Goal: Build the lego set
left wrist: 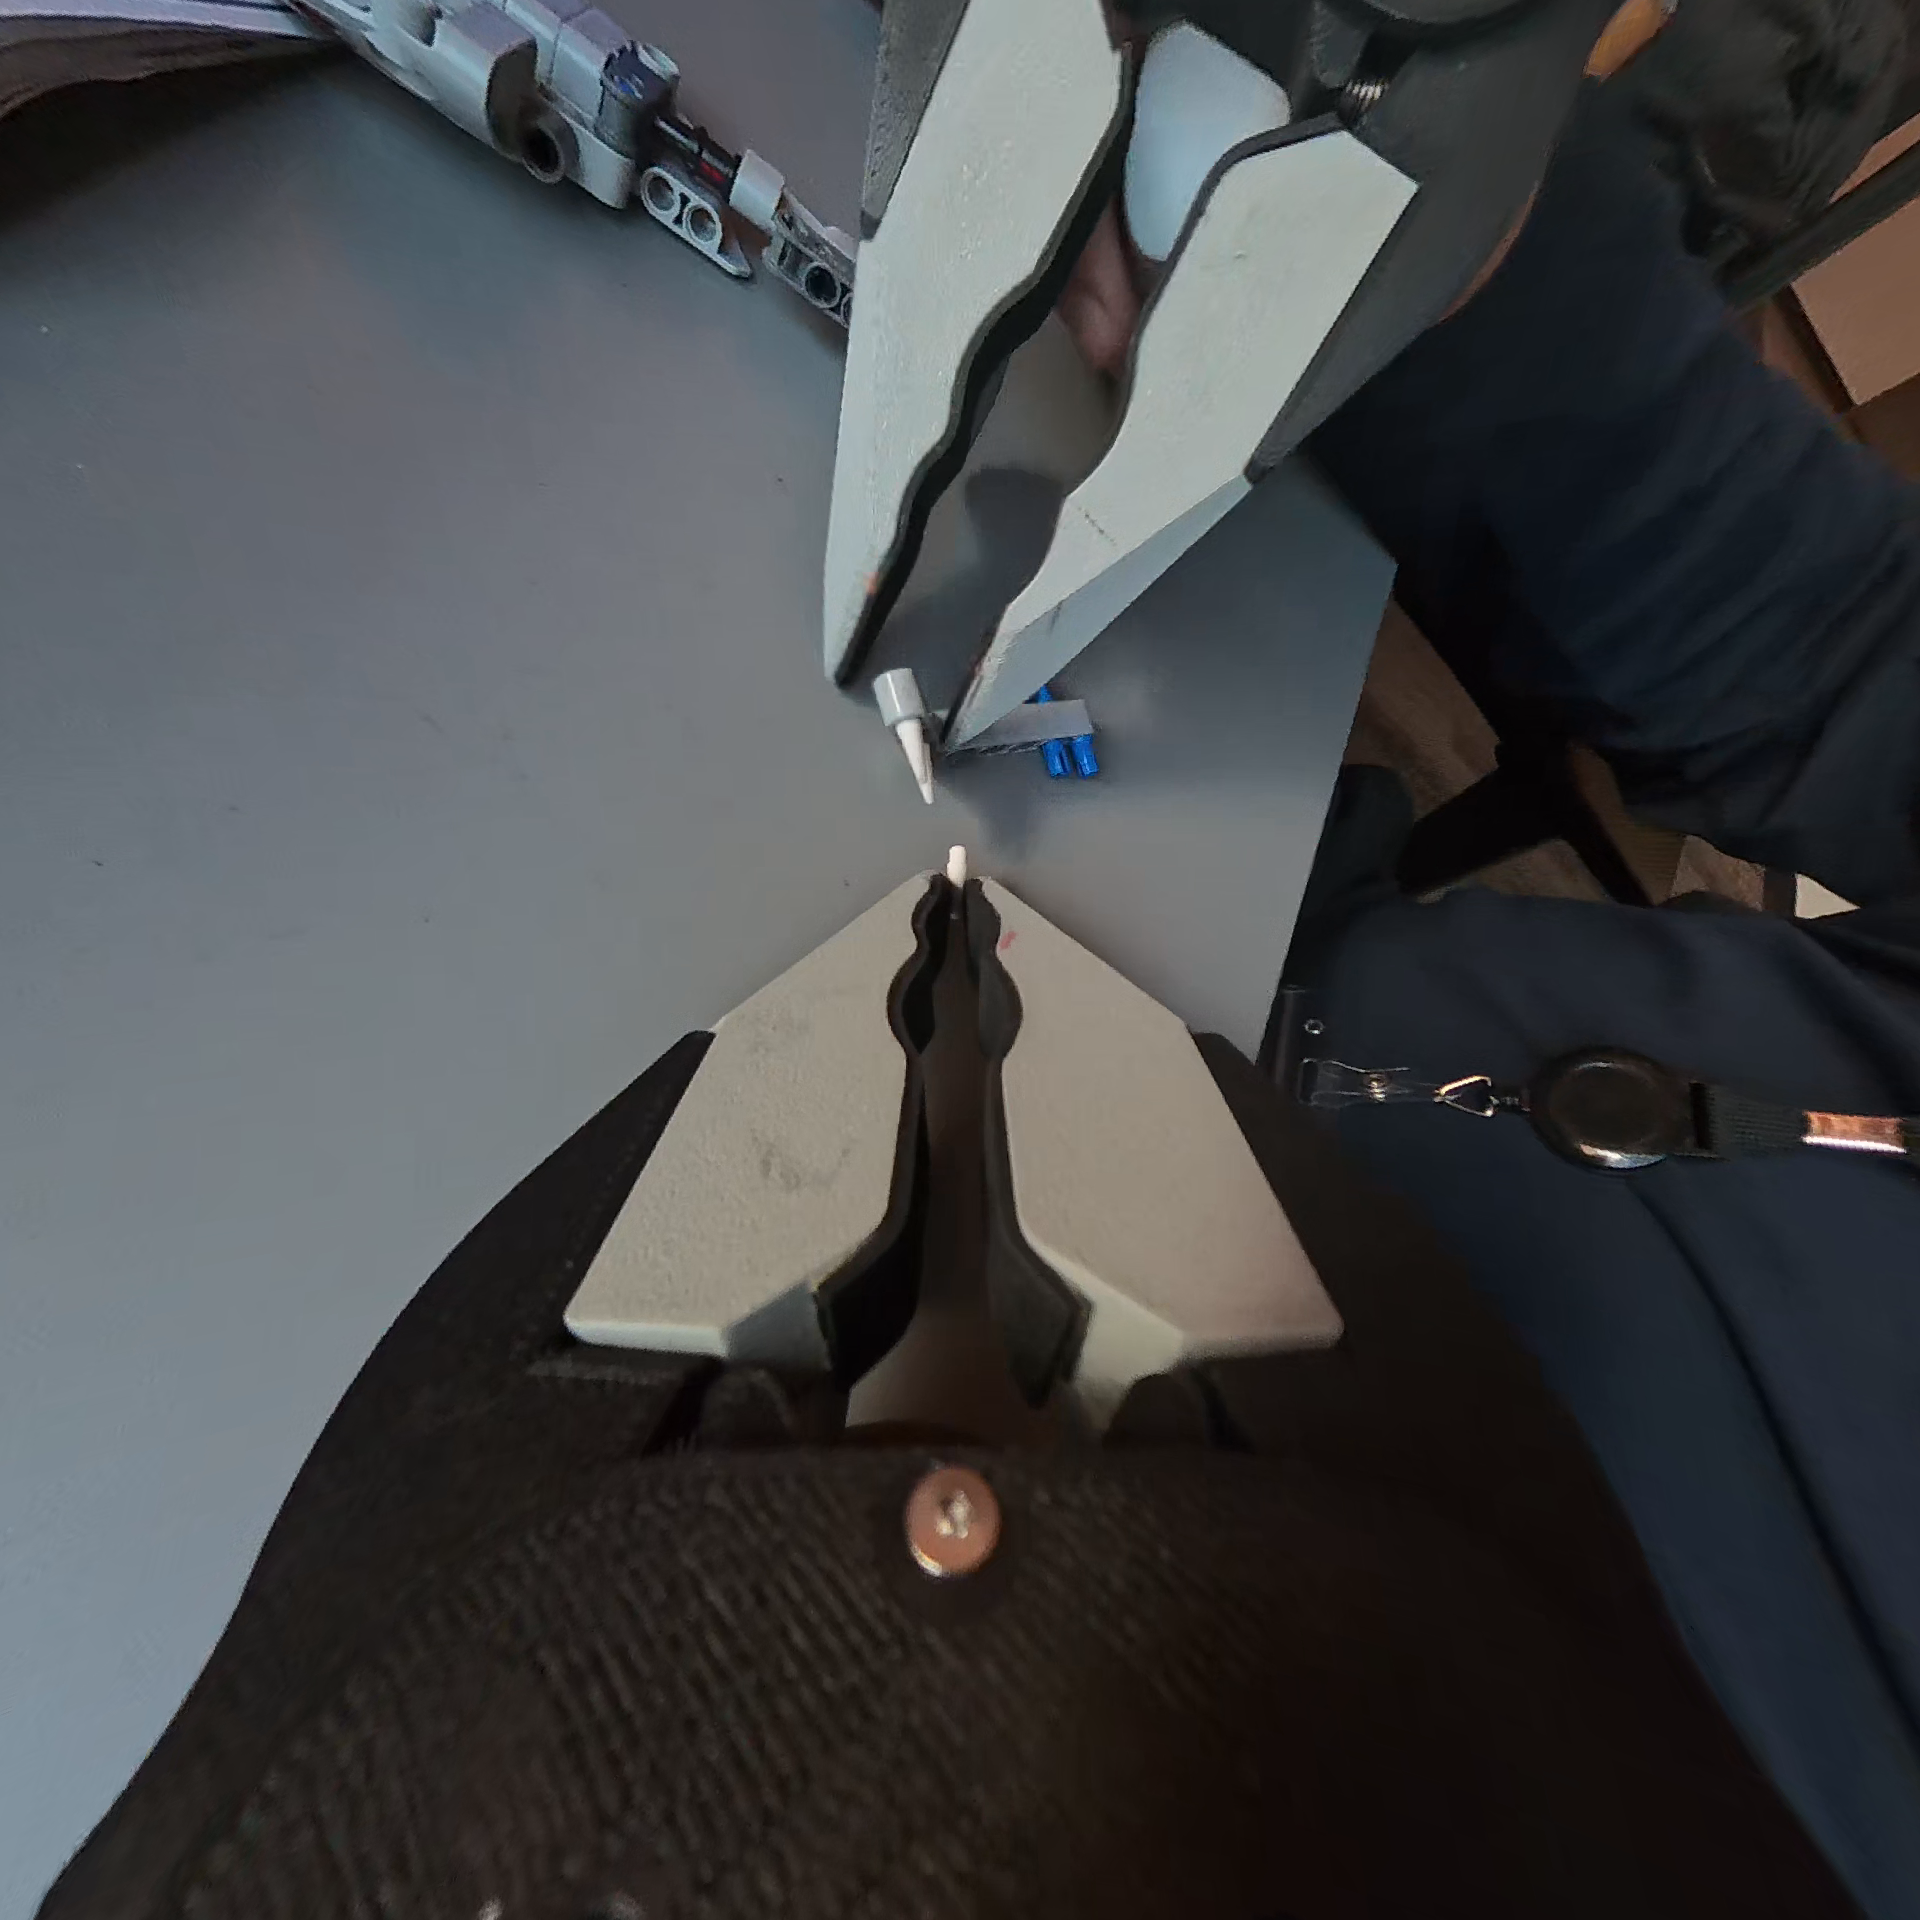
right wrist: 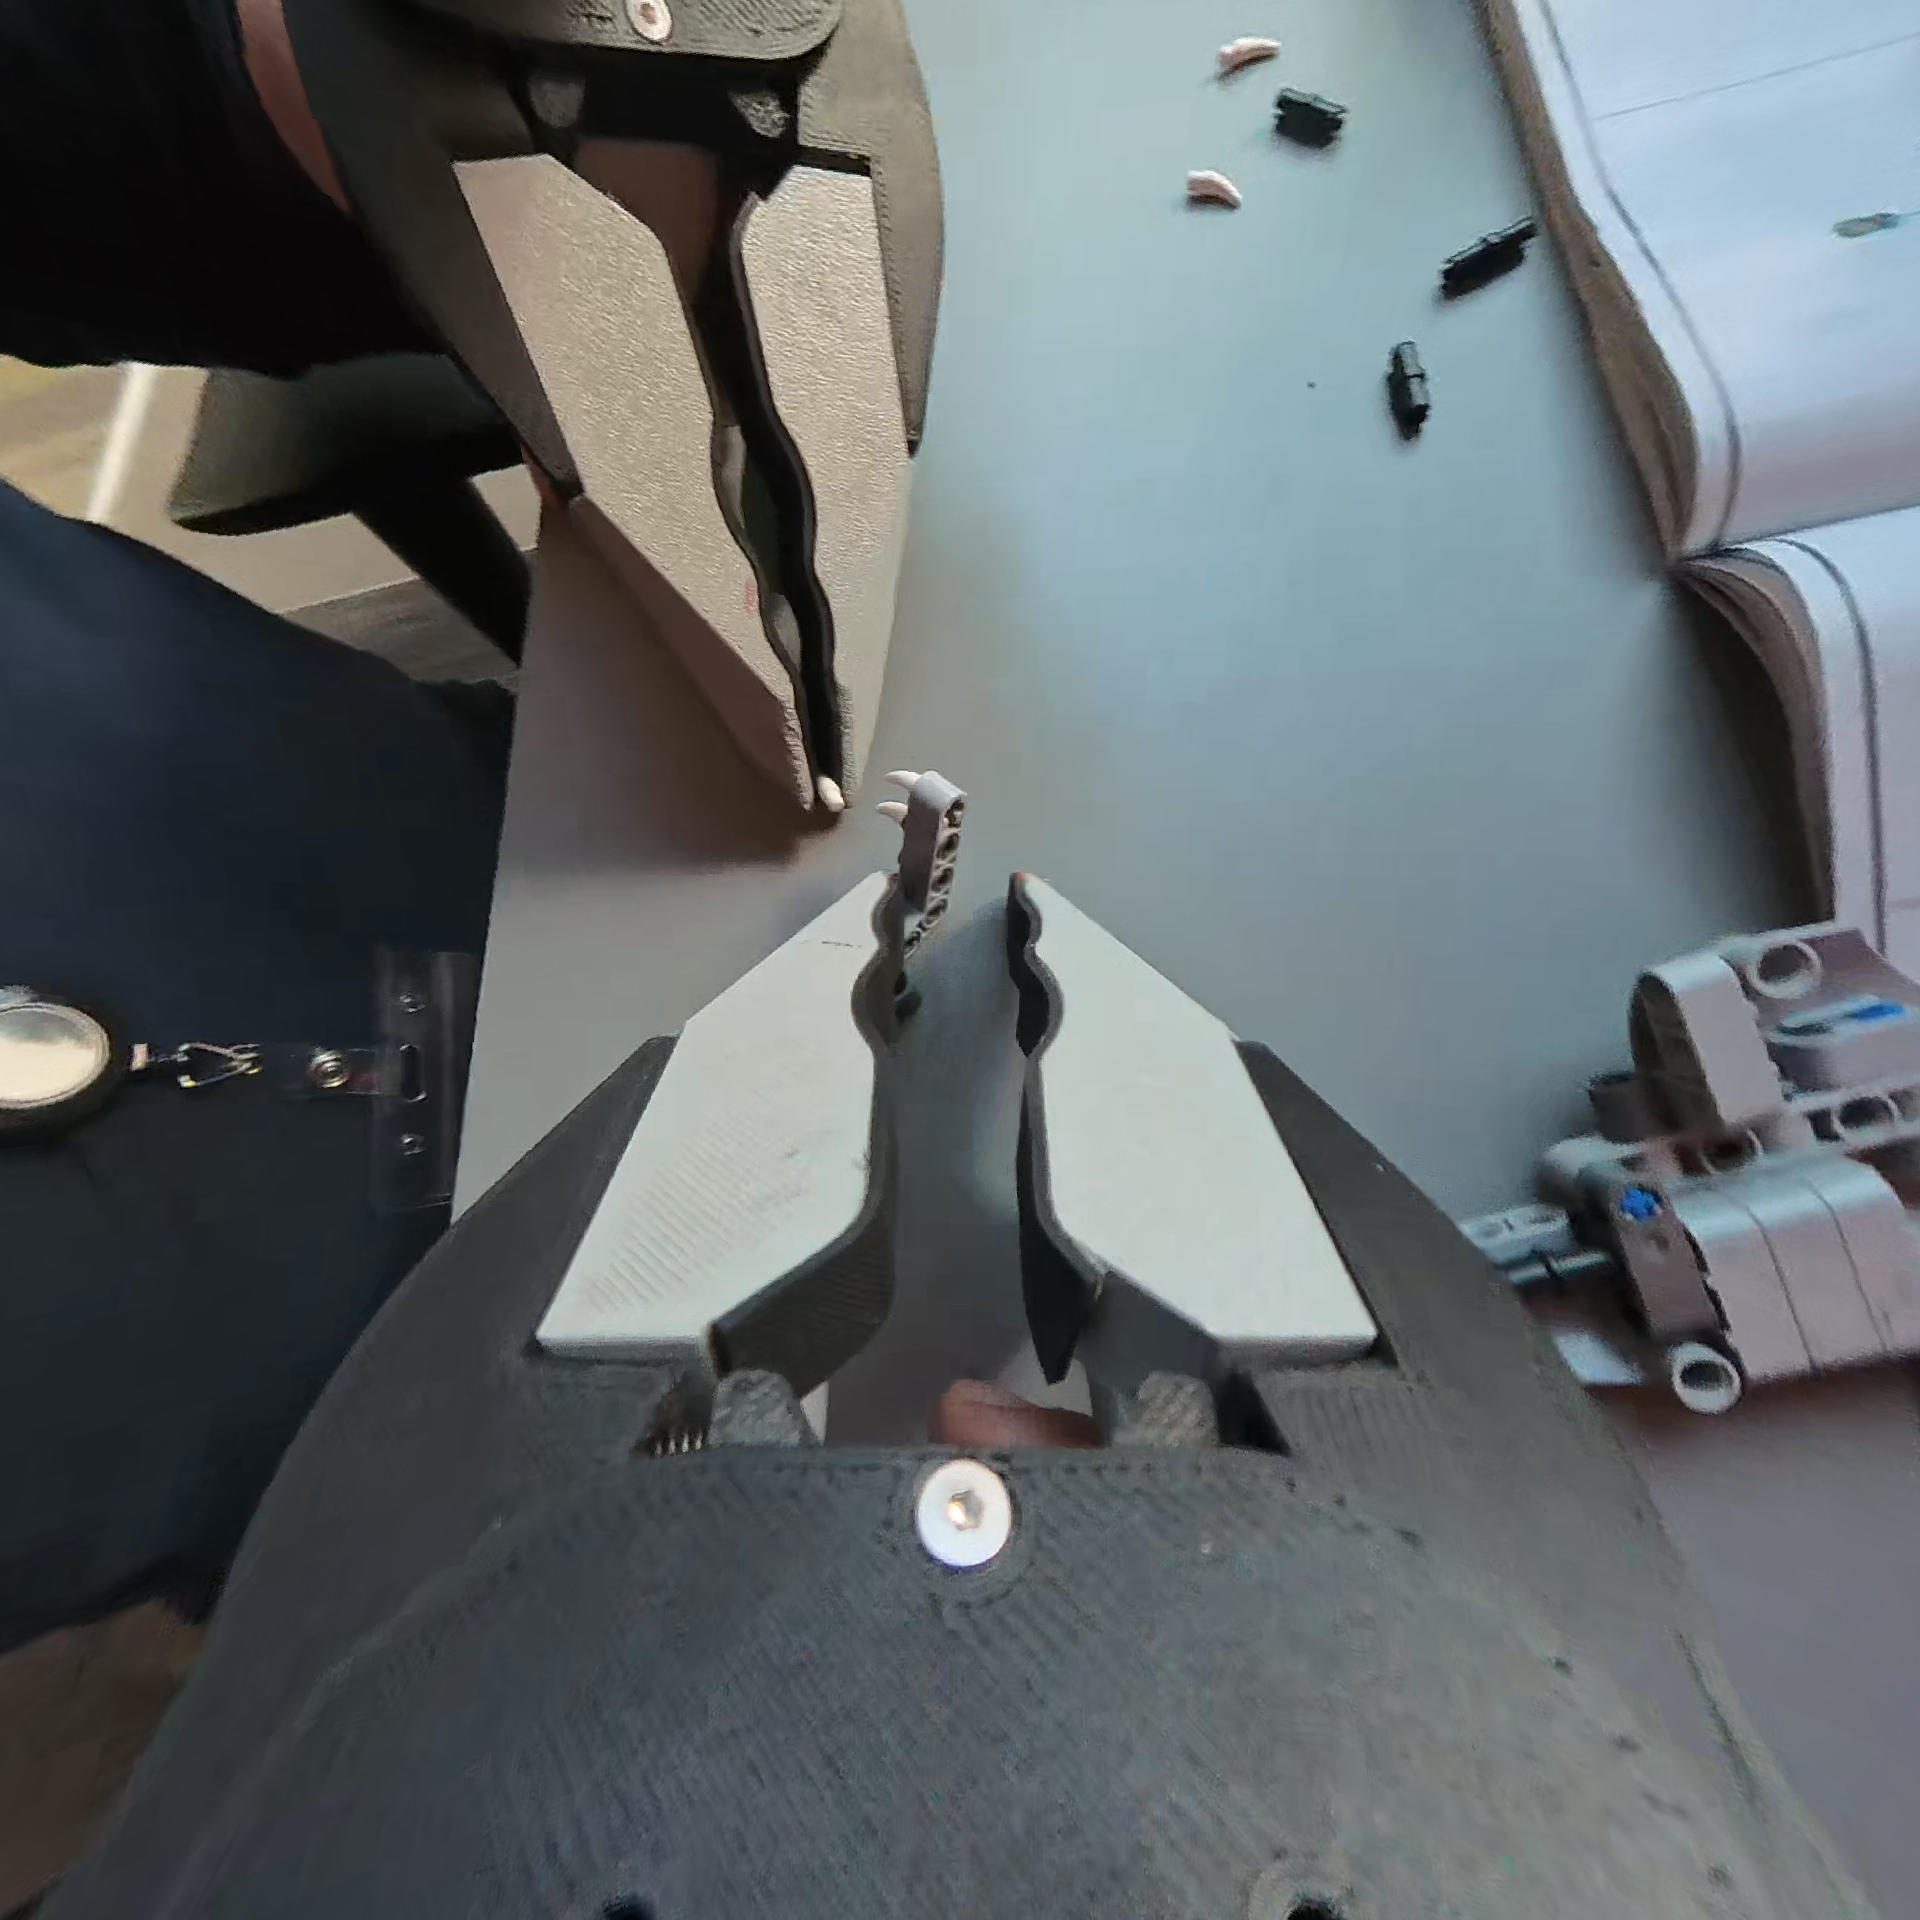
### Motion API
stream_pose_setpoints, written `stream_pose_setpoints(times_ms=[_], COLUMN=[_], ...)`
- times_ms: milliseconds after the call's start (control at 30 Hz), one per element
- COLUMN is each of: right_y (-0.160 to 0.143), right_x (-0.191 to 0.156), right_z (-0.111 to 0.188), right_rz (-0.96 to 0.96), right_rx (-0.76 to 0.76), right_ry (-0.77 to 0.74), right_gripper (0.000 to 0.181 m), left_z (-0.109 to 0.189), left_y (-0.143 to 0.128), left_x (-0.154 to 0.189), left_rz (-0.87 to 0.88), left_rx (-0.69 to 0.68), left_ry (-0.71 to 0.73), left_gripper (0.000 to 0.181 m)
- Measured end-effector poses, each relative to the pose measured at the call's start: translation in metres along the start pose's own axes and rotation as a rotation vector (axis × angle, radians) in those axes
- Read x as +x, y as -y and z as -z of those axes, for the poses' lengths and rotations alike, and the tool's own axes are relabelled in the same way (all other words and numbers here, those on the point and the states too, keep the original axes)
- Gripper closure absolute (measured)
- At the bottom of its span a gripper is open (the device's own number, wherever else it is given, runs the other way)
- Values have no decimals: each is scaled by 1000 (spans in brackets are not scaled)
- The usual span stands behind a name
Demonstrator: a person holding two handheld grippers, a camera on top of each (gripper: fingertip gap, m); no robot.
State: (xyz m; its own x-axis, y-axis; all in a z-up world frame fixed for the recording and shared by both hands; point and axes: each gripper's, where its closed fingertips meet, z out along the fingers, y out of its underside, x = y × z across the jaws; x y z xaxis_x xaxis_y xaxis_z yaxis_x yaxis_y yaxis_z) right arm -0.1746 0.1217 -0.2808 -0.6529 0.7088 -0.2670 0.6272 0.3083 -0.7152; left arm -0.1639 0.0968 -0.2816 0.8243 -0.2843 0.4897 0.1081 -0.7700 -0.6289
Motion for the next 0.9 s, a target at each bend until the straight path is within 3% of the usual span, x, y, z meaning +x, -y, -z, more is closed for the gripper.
stream_pose_setpoints(times_ms=[100,267,400,900], right_y=[0,6,7,15], right_x=[-8,-5,-8,1], right_z=[-2,1,-2,-1], right_rz=[-37,-67,-60,-331], right_rx=[-4,38,18,104], right_ry=[118,142,188,236], right_gripper=[174,162,174,177], left_z=[-1,-2,-3,-2], left_y=[3,5,6,14], left_x=[-2,-4,-3,-13], left_rz=[1,7,8,119], left_rx=[-2,-9,-13,20], left_ry=[-4,-27,-39,-60], left_gripper=[181,181,181,181])
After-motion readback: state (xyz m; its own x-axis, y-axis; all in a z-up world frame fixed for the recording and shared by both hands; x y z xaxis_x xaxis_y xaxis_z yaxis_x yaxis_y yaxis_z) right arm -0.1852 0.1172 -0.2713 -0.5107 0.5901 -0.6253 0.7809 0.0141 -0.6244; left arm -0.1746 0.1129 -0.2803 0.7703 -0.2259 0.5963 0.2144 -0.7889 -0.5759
